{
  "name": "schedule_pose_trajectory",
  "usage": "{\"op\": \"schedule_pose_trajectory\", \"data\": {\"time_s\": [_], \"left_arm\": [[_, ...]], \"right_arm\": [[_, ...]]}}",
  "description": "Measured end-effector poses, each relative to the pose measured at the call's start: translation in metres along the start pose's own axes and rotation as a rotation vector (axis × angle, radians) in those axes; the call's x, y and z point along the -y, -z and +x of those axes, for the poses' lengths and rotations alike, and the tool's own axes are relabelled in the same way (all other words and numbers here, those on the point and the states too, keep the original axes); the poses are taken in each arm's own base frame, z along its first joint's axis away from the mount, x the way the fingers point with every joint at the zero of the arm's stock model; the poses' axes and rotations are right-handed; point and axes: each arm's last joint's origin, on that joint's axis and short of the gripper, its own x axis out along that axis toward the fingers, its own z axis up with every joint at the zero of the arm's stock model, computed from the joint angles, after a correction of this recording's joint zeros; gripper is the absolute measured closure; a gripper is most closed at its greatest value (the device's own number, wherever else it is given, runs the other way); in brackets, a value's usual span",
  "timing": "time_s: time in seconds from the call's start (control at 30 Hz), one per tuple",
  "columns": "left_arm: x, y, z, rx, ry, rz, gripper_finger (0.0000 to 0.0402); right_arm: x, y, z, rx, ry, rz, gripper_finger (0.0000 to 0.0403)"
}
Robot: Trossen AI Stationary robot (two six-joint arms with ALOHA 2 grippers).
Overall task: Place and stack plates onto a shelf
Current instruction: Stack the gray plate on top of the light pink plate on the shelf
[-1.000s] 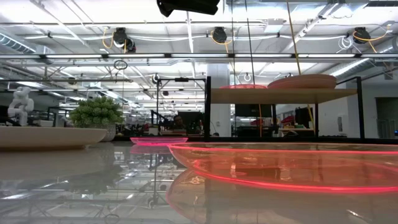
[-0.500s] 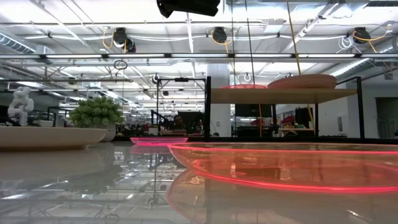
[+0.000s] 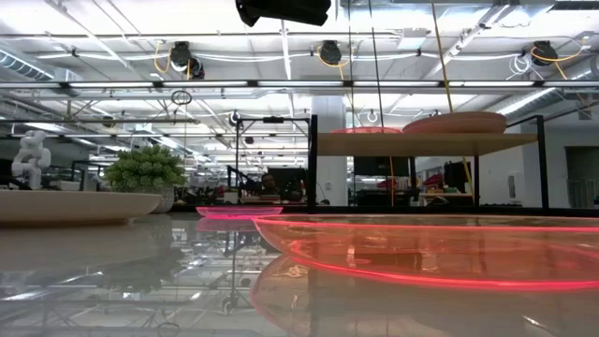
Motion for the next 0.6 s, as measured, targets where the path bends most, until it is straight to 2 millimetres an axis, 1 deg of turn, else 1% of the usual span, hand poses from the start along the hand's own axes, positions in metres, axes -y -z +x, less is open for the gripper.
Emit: {"op": "schedule_pose_trajectory", "data": {"time_s": [0.27, 0.6], "left_arm": [[0.0, 0.0, 0.0, 0.0, 0.0, 0.0, 0.0282], [0.0, 0.0, 0.0, 0.0, -0.001, 0.0, 0.0282]], "right_arm": [[-0.001, -0.001, -0.002, 0.001, -0.014, -0.014, 0.0389], [-0.001, -0.005, -0.02, 0.075, -0.025, -0.022, 0.0401]]}}
